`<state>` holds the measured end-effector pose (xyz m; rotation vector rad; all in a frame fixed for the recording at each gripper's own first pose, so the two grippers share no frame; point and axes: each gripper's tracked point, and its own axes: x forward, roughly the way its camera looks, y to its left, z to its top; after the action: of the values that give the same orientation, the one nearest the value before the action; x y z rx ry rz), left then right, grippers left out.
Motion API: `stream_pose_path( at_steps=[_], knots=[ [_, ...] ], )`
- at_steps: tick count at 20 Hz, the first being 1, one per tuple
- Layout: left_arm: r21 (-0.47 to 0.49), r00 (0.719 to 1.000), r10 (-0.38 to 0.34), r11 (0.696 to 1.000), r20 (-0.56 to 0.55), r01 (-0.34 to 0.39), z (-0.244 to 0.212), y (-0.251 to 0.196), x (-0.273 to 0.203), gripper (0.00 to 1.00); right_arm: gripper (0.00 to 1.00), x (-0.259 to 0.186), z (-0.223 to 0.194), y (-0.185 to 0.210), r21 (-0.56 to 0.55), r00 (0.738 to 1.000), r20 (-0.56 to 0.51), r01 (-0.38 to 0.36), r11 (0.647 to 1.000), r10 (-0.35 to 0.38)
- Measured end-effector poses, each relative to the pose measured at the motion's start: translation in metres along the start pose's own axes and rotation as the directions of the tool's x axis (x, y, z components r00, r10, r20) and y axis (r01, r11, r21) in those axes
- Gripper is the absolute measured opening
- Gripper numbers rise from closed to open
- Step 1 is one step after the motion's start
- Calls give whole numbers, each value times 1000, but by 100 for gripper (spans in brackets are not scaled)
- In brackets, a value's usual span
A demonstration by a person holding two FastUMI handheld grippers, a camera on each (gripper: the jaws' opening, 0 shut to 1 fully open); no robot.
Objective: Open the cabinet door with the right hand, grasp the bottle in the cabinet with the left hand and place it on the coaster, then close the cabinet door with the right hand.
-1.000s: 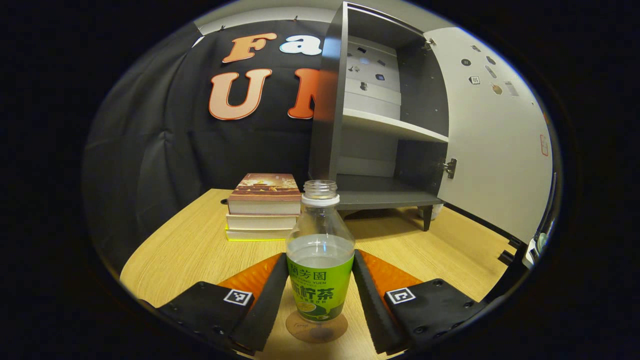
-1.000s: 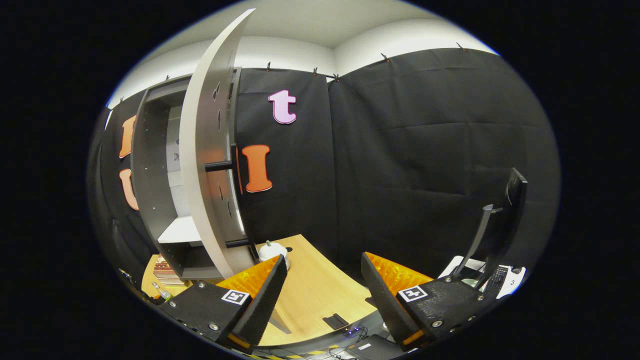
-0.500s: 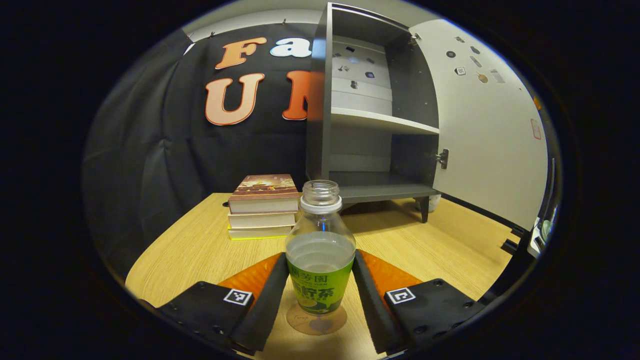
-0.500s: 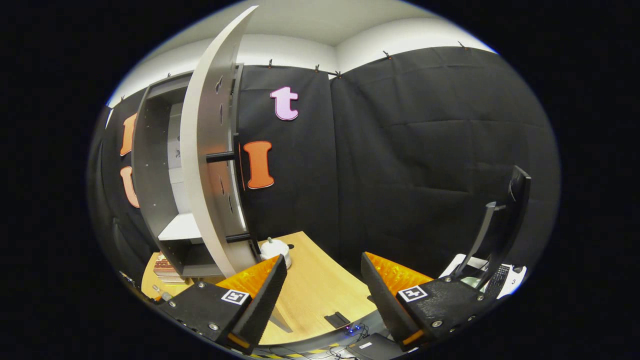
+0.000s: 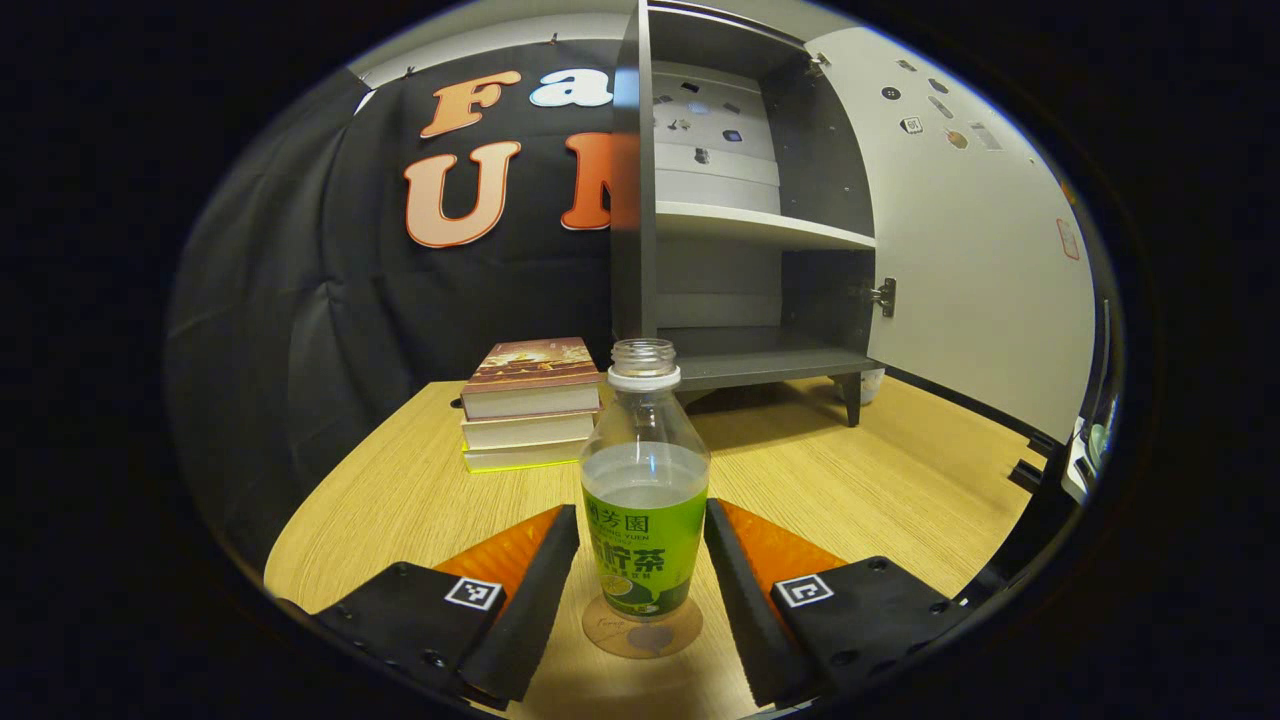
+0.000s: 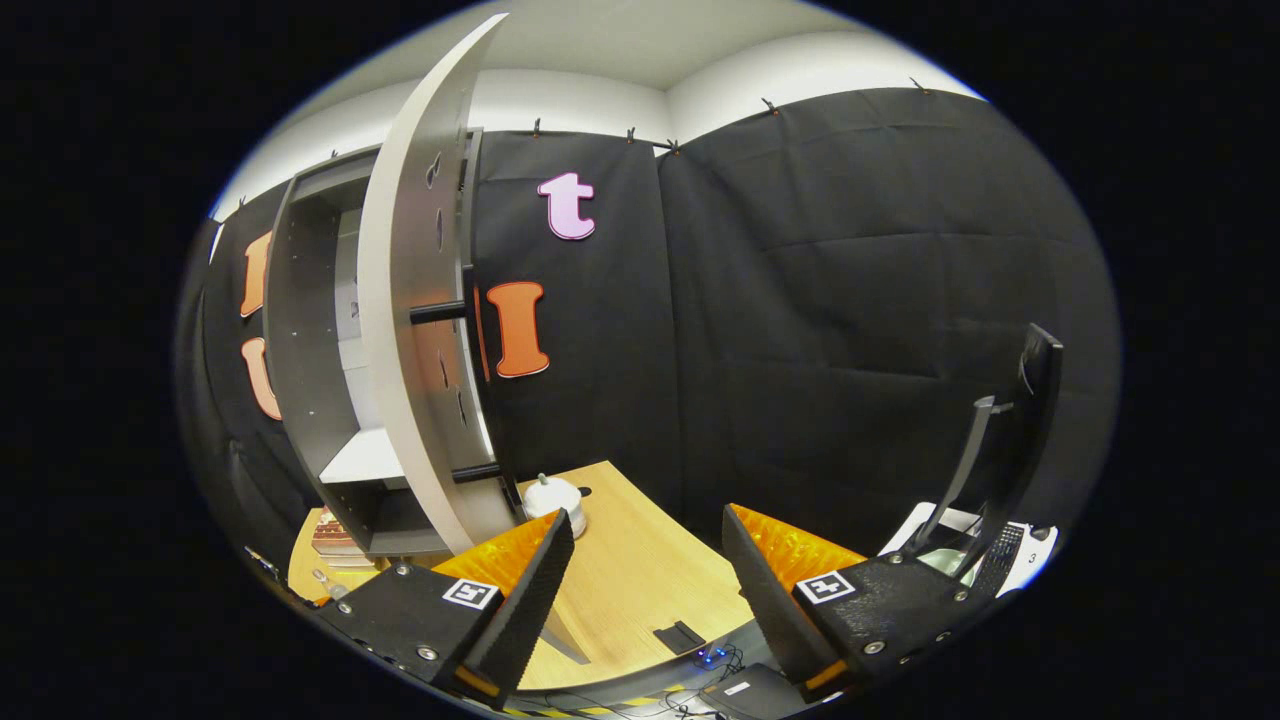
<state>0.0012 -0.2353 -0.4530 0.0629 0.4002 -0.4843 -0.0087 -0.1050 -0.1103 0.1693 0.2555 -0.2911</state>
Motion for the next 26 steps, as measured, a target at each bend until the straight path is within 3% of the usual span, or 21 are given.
stream_pose_path(
  at_steps=[17, 21, 23, 26],
  knots=[
    [35, 1000, -7, 999, -30, 9, 3, -2, -26, 84, 93, 25, -37, 14, -36, 995, -91, -40, 999, 36],
    [23, 999, 0, 1000, -42, 1, 12, 2, -51, 84, 93, 33, -50, 25, -58, 990, -122, -81, 995, 74],
    [3, 999, 10, 1000, -38, -10, 25, 5, -68, 91, 93, 35, -54, 31, -80, 987, -129, -102, 992, 91],
    [-30, 999, 44, 999, -21, -45, 55, 17, -99, 91, 92, 37, -57, 29, -102, 987, -126, -115, 988, 102]
  ],
)
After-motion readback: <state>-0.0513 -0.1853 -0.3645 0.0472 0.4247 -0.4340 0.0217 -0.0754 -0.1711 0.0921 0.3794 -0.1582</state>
